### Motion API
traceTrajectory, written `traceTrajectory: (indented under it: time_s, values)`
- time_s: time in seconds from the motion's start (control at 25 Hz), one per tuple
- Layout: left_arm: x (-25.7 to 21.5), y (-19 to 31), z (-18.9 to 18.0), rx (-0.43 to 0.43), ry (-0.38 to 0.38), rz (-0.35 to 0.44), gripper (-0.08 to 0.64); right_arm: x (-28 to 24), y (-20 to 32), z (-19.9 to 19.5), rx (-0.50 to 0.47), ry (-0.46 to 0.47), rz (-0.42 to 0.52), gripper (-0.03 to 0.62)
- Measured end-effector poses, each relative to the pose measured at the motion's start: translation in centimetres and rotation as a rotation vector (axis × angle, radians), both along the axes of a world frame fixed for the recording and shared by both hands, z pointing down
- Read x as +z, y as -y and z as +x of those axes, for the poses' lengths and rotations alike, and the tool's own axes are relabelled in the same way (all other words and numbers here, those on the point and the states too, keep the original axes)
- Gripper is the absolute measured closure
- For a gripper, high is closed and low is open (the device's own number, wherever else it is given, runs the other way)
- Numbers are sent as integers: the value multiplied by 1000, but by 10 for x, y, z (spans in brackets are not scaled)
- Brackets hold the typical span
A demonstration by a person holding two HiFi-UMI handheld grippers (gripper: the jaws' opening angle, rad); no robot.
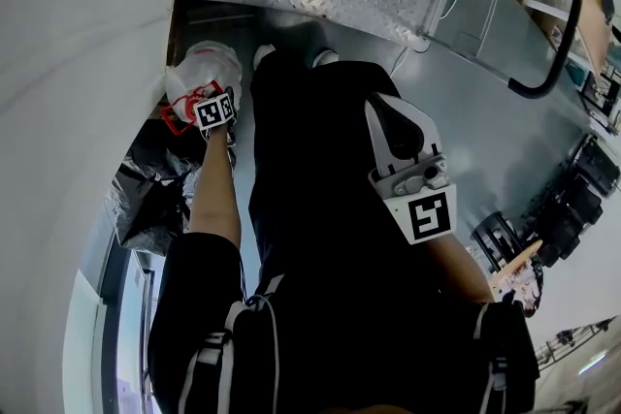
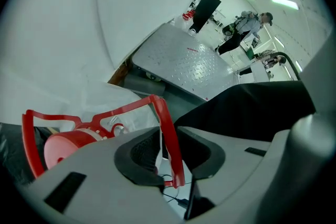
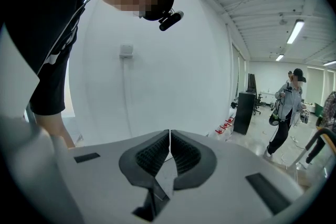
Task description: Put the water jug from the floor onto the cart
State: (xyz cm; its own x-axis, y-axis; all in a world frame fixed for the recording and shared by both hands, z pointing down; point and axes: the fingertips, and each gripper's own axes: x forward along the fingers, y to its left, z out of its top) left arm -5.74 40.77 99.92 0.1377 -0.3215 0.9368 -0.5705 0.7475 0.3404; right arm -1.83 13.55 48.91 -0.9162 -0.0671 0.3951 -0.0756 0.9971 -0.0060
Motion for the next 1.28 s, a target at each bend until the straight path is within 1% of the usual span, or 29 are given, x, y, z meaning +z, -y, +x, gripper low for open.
traceTrajectory:
  time_s: [0.04,0.08,0.28,0.52,0.6,0.8,0.92,1.0,1.08,1.12,1.16,1.2,1.28]
  values:
    - [-1,-1,0,10,3,-8,476,-1,1,0,2,0,1,572]
    - [-2,-2,0,10,6,-12,497,-2,1,1,4,-1,2,573]
    - [-11,-10,-2,-96,-17,-7,512,-5,2,2,13,-5,-9,572]
    - [-23,-24,-1,-101,-51,-43,513,-14,-4,-3,-2,11,-14,573]
    - [-28,-26,-3,-105,-62,-41,513,-14,-7,-7,-9,20,-14,572]
    - [-55,-21,-11,-84,-67,-7,512,-13,-2,-18,18,14,-54,572]
    - [-77,-7,-17,-91,-67,50,512,-22,3,-27,42,25,-55,572]
    - [-96,3,-16,-92,-78,89,512,-34,2,-33,52,55,-80,572]
    - [-117,14,-6,-70,-96,126,512,-50,-2,-35,45,104,-130,572]
    - [-127,20,2,-51,-103,140,512,-58,-5,-35,37,124,-139,572]
    - [-135,26,9,-31,-106,149,512,-66,-7,-35,29,136,-127,572]
    - [-144,31,15,-8,-103,153,512,-74,-8,-35,21,142,-95,572]
    - [-158,42,19,45,-84,157,512,-85,-13,-35,6,139,-11,573]
